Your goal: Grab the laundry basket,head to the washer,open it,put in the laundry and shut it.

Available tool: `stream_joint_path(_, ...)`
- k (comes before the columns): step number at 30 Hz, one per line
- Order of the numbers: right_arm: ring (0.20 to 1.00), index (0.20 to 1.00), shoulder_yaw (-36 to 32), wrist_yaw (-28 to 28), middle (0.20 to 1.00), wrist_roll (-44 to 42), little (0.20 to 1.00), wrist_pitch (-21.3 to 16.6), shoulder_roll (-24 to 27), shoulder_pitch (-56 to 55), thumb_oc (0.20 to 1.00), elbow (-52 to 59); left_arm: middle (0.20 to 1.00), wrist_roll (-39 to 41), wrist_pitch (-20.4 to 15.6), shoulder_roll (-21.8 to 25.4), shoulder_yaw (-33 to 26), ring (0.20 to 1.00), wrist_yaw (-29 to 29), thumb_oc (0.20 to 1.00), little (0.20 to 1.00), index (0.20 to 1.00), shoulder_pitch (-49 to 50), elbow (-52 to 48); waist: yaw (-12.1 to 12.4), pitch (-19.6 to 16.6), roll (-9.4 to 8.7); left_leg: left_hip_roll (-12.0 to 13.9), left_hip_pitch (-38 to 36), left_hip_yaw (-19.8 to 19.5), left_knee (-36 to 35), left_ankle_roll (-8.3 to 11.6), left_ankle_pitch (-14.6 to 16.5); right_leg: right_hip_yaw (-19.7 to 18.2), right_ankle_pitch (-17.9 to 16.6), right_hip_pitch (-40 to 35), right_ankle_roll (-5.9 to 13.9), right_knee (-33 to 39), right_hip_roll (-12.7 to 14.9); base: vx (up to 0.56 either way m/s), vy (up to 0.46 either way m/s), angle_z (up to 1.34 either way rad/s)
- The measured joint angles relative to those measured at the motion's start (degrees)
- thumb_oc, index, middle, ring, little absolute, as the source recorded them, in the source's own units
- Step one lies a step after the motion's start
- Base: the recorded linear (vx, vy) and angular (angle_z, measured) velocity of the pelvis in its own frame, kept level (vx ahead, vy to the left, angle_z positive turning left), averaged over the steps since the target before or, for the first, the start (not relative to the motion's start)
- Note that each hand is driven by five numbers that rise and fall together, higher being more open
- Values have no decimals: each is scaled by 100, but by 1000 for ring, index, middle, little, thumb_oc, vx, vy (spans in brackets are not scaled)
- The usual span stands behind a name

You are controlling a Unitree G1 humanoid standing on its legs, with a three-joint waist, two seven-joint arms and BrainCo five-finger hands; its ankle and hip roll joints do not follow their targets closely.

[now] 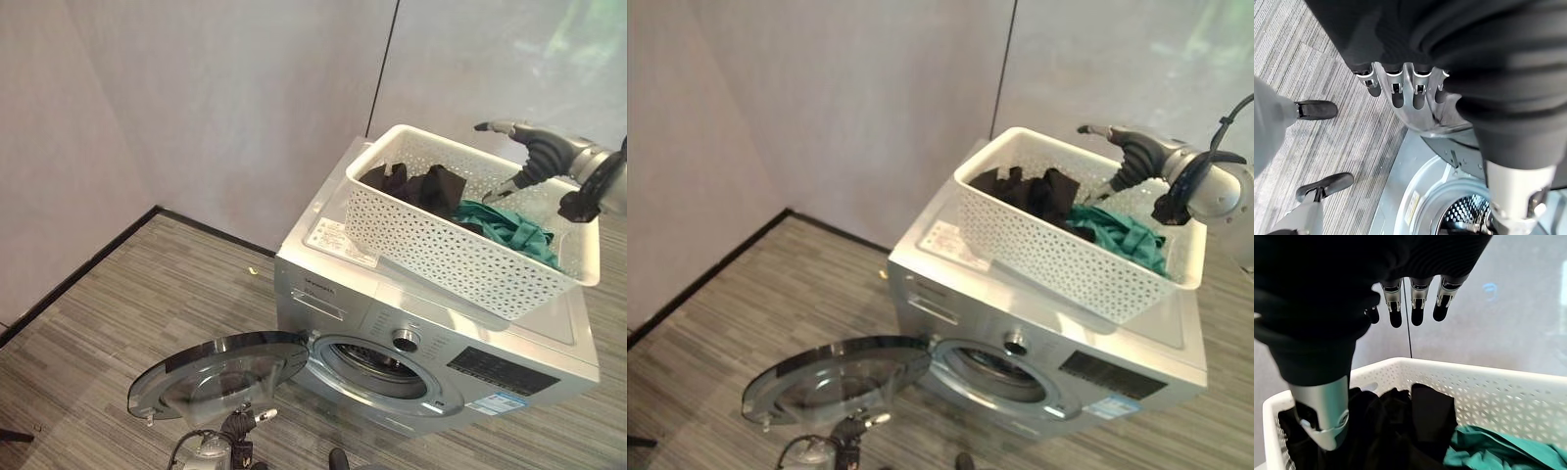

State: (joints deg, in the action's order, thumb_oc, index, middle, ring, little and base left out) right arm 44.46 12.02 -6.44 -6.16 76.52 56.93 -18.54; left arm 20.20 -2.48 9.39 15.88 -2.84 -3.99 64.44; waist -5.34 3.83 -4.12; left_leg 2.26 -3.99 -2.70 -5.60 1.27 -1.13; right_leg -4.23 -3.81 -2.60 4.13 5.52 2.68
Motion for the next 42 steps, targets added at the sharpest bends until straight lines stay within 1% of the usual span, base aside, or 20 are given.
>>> stream_joint_path(5,1000,1000,310,120,1000,50,1000,5,-54,-15,1000,-140,1000,9,-1,-33,0,1000,-26,1000,1000,1000,20,-25,66,-96,54,5,3,0,0,-7,5,9,-4,4,-2,0,-5,28,11,0)
stream_joint_path(13,1000,1000,358,221,1000,63,1000,17,-256,-73,1000,-487,1000,12,-2,-34,-2,1000,-33,1000,1000,1000,299,-39,217,-114,42,14,22,-42,1,19,-7,37,-11,5,-11,1,-14,21,-9,3)
stream_joint_path(15,1000,1000,413,251,1000,86,1000,22,-264,-75,1000,-610,1000,20,-4,-14,-2,1000,-36,1000,1000,1000,298,-41,284,-117,31,13,37,-84,1,20,-7,77,-5,6,-10,0,-14,20,-9,12)
stream_joint_path(16,1000,1000,446,311,1000,171,1000,25,-268,-76,1000,-739,1000,20,-5,-3,1,1000,-39,1000,1000,1000,302,-39,290,-127,19,14,94,-144,0,19,-7,156,5,23,-16,1,-12,28,-10,18)
stream_joint_path(20,1000,1000,526,321,1000,285,1000,35,-387,-73,1000,-915,1000,21,-7,44,8,1000,-68,1000,1000,1000,302,-49,348,-135,-6,26,204,-195,2,54,-32,194,1,87,-24,1,-22,21,-18,9)
stream_joint_path(23,1000,1000,862,337,1000,310,1000,38,-410,-73,1000,-985,1000,94,-12,53,11,1000,-69,1000,1000,1000,289,-62,401,-130,-16,27,240,-303,5,78,-49,305,16,107,-32,1,-24,24,-28,15)
stream_joint_path(25,1000,1000,888,351,1000,343,1000,37,-426,-73,1000,-985,1000,183,-14,58,12,1000,-68,1000,1000,1000,292,-83,447,-129,-18,31,273,-323,24,81,-51,325,25,125,-39,1,-30,14,-28,10)
stream_joint_path(31,1000,1000,930,365,1000,418,1000,41,-534,-71,1000,-1159,1000,236,-54,133,18,1000,-68,1000,1000,1000,314,-165,467,-85,-60,46,507,-469,27,150,-127,484,20,280,-51,1,-51,-20,-31,13)
stream_joint_path(33,1000,1000,970,364,1000,512,1000,65,-667,3,1000,-1409,1000,245,-64,161,26,1000,-67,1000,1000,1000,291,-245,510,43,-82,61,533,-477,27,172,-141,494,16,306,-59,1,-66,-58,-24,5)
stream_joint_path(35,1000,1000,1039,342,1000,546,1000,95,-763,70,1000,-1594,1000,328,-73,166,87,1000,-59,1000,1000,1000,282,-368,565,123,-72,71,716,-503,27,201,-180,513,-10,481,-83,1,-81,-61,-25,2)
stream_joint_path(37,1000,1000,1071,326,1000,564,1000,125,-773,106,1000,-1646,1000,454,-83,151,75,1000,-57,1000,1000,1000,256,-456,583,233,-58,69,819,-570,28,213,-230,545,-40,567,-79,-2,-82,-57,-28,15)
stream_joint_path(38,1000,1000,1104,316,1000,583,1000,136,-785,127,1000,-1732,1000,478,-88,141,114,1000,-52,1000,1000,1000,230,-512,591,346,-23,65,873,-630,29,224,-273,624,-50,575,-81,-44,-83,-74,-26,25)
stream_joint_path(39,1000,1000,1105,305,1000,630,1000,136,-812,145,1000,-1846,1000,513,-109,141,155,1000,-48,1000,1000,1000,226,-580,604,375,-11,67,948,-656,29,237,-292,653,-51,641,-82,-37,-88,-69,-28,20)
stream_joint_path(40,1000,1000,1086,292,1000,682,1000,147,-890,337,1000,-2024,1000,656,-113,155,174,1000,-11,1000,1000,1000,217,-684,643,482,17,72,1052,-656,29,251,-327,657,-89,741,-101,-47,-105,-69,-28,9)
stream_joint_path(42,1000,1000,1098,281,1000,741,1000,153,-941,566,1000,-2221,1000,696,-115,158,236,1000,-2,1000,1000,1000,152,-675,640,602,41,87,1101,-690,29,274,-343,675,-98,776,-103,-20,-112,-15,-16,5)
